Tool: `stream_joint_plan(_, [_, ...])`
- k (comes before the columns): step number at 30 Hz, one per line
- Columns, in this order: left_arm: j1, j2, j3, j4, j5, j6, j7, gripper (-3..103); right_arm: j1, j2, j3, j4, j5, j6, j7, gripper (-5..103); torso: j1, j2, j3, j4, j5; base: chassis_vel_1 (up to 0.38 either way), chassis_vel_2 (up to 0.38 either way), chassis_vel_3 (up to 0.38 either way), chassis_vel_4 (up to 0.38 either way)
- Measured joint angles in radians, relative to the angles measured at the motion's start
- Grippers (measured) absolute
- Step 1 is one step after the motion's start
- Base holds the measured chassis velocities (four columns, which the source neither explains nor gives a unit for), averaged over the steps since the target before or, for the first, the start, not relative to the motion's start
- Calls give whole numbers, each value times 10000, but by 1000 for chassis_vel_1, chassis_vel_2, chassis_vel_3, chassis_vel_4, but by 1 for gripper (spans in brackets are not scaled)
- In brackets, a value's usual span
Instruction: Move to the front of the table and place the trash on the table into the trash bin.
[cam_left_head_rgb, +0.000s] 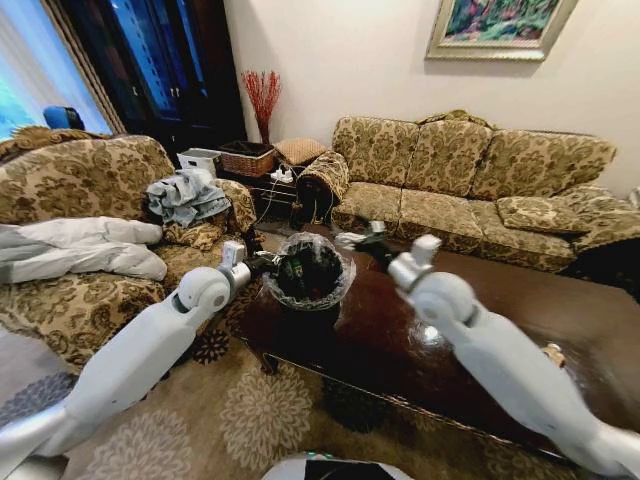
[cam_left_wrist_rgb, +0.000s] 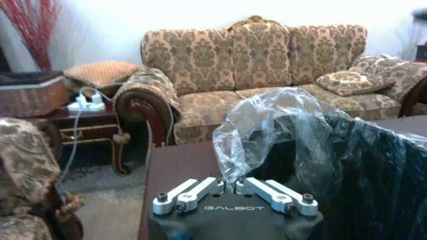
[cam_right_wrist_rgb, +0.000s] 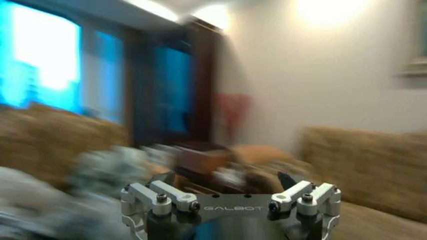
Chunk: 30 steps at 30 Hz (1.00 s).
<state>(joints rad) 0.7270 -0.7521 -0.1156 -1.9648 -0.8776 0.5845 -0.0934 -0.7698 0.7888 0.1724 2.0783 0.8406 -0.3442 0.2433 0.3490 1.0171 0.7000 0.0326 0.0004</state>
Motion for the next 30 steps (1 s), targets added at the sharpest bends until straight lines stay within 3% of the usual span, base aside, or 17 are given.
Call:
stream_joint_plan(1, [0, 0, 0, 0, 0, 0, 0, 3, 0, 0, 0, 0, 0, 0, 0, 100, 0, 0, 0, 0, 0, 0, 0, 0, 0])
stream_joint_plan(3, [83, -26, -64, -118, 156, -22, -32, 3, -1056, 78, 1331, -570, -710, -293, 397, 100, 1, -1, 1, 0, 0, 0, 0, 0, 0])
stream_joint_plan(5, [101, -28, -72, -155, 170, -23, -49, 3, -1334, 128, 1734, -751, -970, -334, 412, 100, 2, -1, 2, -1, 1, 0, 0, 0, 0])
stream_joint_plan(6, [146, -35, -89, -240, 180, -23, -108, 3, -1910, 233, 2602, -1088, -1535, -364, 346, 100, 3, -1, 2, -3, 0, 0, 0, 0, 0])
stream_joint_plan(11, [292, -60, -128, -404, 198, 20, -209, 3, -3254, 368, 4016, -1234, -1821, -567, 115, 100, 1, 0, 0, -3, -3, 0, 0, 0, 0])
stream_joint_plan(17, [378, -44, -155, -549, 248, 156, -266, 3, -3925, 594, 4348, -1462, -2088, -428, -202, 100, 1, -1, 1, -1, 0, 0, 0, 0, 0])
stream_joint_plan(30, [585, 36, -341, -733, 245, 179, -331, 3, -4007, 1021, 3910, -1279, -2429, -447, -166, 100, 1, -1, 1, 1, -6, -30, -92, -28, 27])
